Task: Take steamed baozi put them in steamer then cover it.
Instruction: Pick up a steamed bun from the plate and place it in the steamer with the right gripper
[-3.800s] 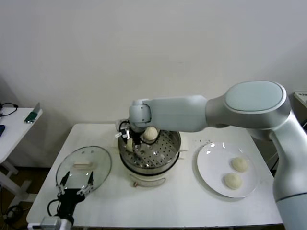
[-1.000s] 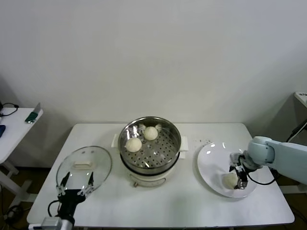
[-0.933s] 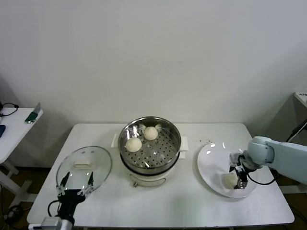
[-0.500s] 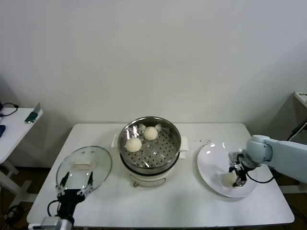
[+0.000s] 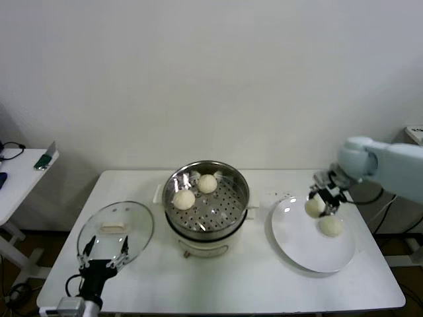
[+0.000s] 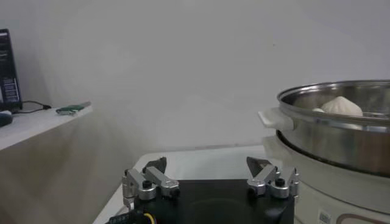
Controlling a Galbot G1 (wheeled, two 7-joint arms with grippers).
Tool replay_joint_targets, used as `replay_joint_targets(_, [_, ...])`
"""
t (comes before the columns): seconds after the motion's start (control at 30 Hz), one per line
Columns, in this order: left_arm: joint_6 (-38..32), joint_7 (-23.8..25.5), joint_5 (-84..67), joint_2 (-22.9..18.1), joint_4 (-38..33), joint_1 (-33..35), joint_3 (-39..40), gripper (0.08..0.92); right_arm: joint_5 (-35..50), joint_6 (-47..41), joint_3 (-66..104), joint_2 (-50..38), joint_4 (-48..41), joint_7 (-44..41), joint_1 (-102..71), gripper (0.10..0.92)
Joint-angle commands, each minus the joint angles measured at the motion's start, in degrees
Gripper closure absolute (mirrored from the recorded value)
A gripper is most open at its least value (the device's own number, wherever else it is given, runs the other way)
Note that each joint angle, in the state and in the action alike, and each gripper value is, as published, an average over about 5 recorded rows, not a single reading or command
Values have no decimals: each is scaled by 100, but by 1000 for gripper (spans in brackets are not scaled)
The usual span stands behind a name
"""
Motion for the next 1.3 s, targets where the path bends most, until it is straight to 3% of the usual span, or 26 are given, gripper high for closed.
replay_joint_targets(0.03, [4, 2, 15, -2, -17, -2, 3, 177, 165, 953, -197, 797, 170, -457, 1598, 381])
replay_joint_targets(0.23, [15, 1, 31, -10, -67, 10, 10, 177, 398, 1148, 525, 1448, 1076, -407, 1562, 381])
replay_joint_targets(0.5, [49, -1, 17, -9, -139, 12, -12, 177, -489, 1193, 842, 2283, 1877, -8, 706, 381])
replay_joint_targets(0.93, [29, -8, -11, 9, -195, 77, -66, 177, -1563, 1229, 995, 3161, 873, 609, -837, 383])
replay_joint_targets(1.3, [7, -14, -17, -14, -218, 145, -93, 177, -1849, 1246, 971, 3351, 354, 582, -1419, 381])
